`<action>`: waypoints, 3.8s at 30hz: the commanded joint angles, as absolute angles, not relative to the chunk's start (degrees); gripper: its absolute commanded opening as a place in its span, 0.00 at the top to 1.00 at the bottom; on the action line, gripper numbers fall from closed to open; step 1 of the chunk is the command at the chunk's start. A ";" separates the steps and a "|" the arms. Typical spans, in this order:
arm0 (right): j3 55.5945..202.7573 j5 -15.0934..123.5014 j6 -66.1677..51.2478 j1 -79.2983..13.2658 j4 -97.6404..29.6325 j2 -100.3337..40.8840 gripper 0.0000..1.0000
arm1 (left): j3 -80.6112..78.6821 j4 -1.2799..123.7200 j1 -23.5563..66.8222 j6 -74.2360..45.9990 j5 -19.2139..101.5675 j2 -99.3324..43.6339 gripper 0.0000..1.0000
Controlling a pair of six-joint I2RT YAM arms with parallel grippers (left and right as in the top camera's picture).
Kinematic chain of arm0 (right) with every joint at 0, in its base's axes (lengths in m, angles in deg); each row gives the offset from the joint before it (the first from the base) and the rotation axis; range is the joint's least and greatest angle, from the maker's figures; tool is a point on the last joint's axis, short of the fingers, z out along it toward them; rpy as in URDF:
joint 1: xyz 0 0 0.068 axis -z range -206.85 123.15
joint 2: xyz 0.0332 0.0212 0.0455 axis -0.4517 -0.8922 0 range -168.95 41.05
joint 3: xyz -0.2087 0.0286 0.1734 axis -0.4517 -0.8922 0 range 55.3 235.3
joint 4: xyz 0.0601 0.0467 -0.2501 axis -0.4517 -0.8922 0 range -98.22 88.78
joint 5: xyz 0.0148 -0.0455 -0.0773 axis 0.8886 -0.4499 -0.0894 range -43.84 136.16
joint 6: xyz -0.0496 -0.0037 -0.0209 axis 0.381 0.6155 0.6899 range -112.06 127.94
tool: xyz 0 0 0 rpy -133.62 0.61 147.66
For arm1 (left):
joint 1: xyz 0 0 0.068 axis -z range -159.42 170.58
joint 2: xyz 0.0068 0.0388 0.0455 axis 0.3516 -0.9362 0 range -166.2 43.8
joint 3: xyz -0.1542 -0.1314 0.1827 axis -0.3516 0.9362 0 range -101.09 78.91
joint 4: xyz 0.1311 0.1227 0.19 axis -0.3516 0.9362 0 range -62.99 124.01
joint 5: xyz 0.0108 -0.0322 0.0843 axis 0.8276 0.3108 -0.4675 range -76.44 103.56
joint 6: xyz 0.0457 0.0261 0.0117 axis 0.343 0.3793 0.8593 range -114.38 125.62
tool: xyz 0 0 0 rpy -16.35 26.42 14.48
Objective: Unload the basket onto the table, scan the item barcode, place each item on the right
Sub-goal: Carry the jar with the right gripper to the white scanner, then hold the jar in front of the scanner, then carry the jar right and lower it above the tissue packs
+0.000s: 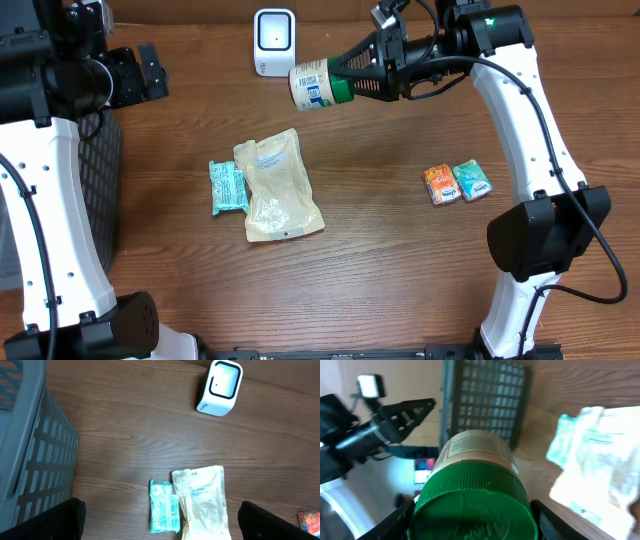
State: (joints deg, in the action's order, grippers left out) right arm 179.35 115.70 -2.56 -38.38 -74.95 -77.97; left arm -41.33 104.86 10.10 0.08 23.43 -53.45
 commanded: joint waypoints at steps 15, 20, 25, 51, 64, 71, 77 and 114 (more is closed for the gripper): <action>179.48 49.19 2.62 -54.10 -60.83 -77.30 0.82 | -41.18 104.77 10.50 1.37 23.49 -53.41 0.01; 179.41 41.49 14.46 -57.09 -46.08 -80.07 0.85 | -41.18 104.77 10.50 1.37 23.49 -53.41 0.00; 179.41 41.52 27.82 -57.22 -31.37 -84.36 0.85 | -41.18 104.77 10.50 1.37 23.52 -53.41 0.00; 179.41 41.71 65.30 -56.35 6.68 -102.67 0.75 | -41.18 104.77 10.50 1.37 23.49 -53.41 0.01; 179.44 41.71 64.76 -55.89 7.03 -102.65 0.75 | -41.18 104.77 10.50 1.37 23.49 -53.41 0.01; 179.44 41.76 57.54 -56.09 5.46 -100.68 0.76 | -41.18 104.77 10.50 1.37 23.49 -53.41 0.01; 179.44 43.18 41.26 -56.09 -2.28 -92.92 0.75 | -41.18 104.77 10.50 1.37 23.52 -53.41 0.00; 170.93 37.60 -0.57 -47.37 -76.66 -79.35 0.86 | -41.18 104.77 10.50 1.37 23.49 -53.41 0.00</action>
